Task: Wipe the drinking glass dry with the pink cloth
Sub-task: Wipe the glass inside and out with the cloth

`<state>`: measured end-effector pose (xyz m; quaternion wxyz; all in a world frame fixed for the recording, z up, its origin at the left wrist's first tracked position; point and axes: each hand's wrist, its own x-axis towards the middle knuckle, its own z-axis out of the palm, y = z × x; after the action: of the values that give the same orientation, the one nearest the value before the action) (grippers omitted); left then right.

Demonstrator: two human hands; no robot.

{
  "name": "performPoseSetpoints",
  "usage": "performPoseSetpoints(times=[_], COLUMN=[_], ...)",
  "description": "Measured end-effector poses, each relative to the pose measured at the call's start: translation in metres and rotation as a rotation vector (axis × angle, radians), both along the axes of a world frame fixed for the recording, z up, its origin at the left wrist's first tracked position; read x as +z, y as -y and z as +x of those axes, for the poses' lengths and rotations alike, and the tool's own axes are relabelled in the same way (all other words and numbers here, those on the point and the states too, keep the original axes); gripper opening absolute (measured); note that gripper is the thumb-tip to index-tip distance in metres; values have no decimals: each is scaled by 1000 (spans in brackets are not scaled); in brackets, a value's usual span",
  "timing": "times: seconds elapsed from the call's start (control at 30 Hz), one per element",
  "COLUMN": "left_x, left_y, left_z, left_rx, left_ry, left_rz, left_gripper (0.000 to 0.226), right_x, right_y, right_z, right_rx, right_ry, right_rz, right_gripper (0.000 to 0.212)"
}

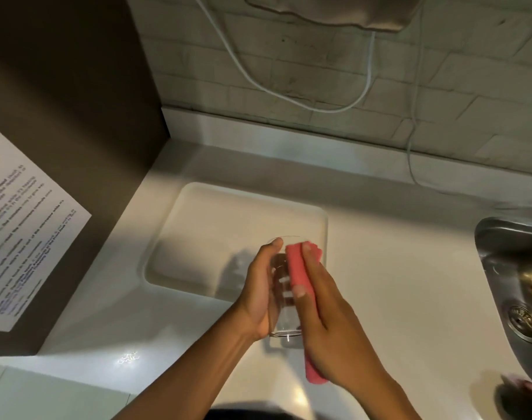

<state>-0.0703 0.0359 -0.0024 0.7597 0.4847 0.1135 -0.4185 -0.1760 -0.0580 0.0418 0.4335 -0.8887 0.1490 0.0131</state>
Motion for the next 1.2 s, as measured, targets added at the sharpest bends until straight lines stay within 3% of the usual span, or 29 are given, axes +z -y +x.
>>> performPoseSetpoints(times=[0.1,0.27,0.43,0.63,0.77,1.0,1.2], left_x=[0,-3,-8,-4,-9,-7,-4], left_y=[1,-5,-1,-4,-1,-10,-12], left_z=[-4,4,-10,2,-11,5,0], left_rx=[-24,47,-43,-10,-92,3,-70], left_ry=[28,4,7,-4,0,-17,-1], left_rz=[28,3,50,34,57,78,95], left_gripper=[81,57,85,60,88,68,86], right_x=[6,2,8,0,4,0,6], right_y=[4,-6,3,-5,5,-10,-8], right_z=[15,-4,8,-11,7,-4,18], right_rx=[-54,63,-46,24,-43,65,0], right_ry=[-2,-57,-66,-110,-86,-140,-94], right_rz=[11,-75,54,-16,17,-60,-29], right_gripper=[48,54,51,55,52,56,52])
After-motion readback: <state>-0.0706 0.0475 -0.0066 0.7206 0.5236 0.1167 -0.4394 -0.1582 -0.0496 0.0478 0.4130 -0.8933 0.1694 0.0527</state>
